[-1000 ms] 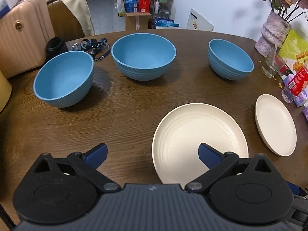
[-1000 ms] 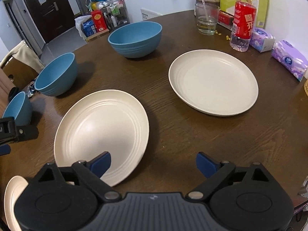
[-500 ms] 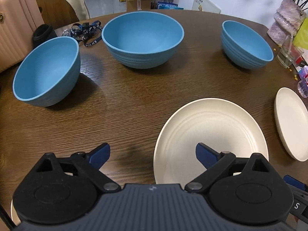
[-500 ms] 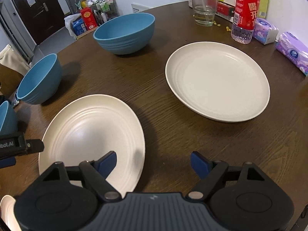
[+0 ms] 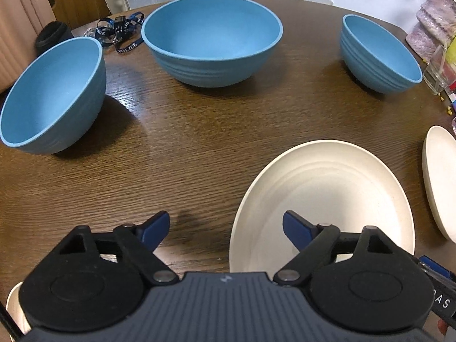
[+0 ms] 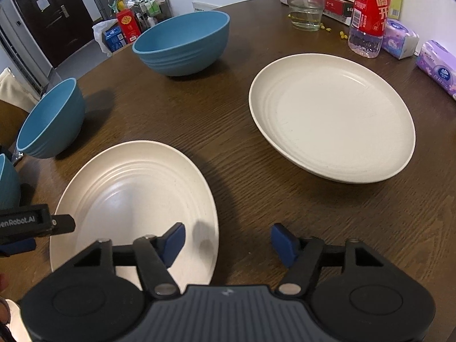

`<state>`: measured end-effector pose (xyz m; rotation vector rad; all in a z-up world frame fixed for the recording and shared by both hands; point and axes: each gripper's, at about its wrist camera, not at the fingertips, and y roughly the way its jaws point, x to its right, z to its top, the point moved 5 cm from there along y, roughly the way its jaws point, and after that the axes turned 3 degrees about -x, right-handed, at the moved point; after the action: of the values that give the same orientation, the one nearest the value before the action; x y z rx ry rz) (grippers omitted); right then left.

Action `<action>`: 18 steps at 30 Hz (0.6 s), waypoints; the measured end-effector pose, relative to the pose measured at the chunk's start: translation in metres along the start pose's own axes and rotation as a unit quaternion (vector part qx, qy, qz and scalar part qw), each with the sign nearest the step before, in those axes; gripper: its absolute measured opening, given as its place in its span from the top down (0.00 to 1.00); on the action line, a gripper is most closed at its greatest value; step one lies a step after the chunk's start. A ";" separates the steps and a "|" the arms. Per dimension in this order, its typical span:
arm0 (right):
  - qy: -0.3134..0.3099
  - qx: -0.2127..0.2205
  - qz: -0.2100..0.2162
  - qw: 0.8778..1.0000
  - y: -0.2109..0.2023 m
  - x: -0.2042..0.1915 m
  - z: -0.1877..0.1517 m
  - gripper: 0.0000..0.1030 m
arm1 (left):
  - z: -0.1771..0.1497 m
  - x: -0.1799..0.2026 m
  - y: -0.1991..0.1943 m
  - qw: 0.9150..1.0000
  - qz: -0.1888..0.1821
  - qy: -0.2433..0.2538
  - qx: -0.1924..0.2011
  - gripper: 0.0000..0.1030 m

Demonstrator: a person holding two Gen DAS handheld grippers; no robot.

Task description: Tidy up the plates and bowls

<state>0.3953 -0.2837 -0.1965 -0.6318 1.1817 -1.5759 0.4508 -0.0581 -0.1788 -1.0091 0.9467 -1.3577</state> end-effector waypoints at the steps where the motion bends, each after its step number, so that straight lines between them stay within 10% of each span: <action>1: 0.001 -0.001 0.000 1.000 0.002 0.000 0.000 0.40 | 0.000 0.000 0.001 1.000 -0.001 0.000 -0.001 0.18; 18: 0.005 -0.003 0.017 1.000 0.011 -0.001 0.009 0.61 | 0.003 0.000 0.010 1.000 -0.024 0.000 -0.011 0.54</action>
<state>0.4073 -0.2860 -0.2029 -0.6067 1.1986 -1.5491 0.4566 -0.0585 -0.1878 -1.0530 0.9446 -1.3899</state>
